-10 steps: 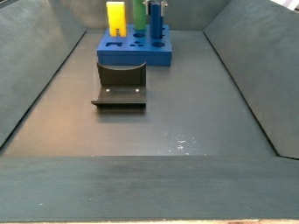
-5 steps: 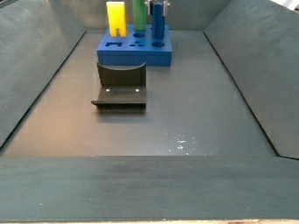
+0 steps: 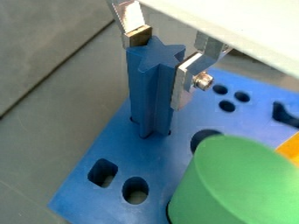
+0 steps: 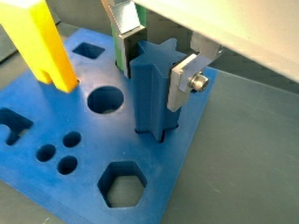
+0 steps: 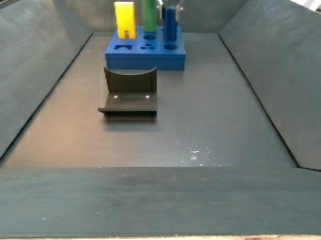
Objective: Pick up the star object. Move up. Move to above the board. Insert the star object.
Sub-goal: Insert the star object.
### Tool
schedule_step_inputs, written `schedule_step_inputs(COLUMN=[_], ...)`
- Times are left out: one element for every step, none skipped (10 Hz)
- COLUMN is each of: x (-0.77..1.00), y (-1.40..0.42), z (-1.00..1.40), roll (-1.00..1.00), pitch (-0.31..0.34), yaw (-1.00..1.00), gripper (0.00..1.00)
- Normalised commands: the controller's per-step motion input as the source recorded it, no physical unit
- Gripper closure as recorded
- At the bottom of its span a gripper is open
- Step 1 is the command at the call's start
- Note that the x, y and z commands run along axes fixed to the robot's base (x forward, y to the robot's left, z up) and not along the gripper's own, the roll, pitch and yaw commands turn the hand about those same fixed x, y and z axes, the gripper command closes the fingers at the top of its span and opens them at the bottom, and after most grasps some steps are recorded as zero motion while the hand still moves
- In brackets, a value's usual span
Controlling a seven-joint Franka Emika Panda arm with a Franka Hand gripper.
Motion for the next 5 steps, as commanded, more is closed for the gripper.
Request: schedule_step_inputs(x=[0.25, 0.23, 0.22, 0.02, 0.0], y=[-0.06, -0.1, -0.1, 0.03, 0.0], z=[-0.9, -0.94, -0.81, -0.17, 0.0], roll=[0.03, 0.09, 0.1, -0.05, 0.0], pitch=[0.0, 0.0, 0.0, -0.041, 0.0], yaw=[0.0, 0.0, 0.0, 0.0, 0.0], gripper=[1.0, 1.0, 1.0, 1.0, 1.0])
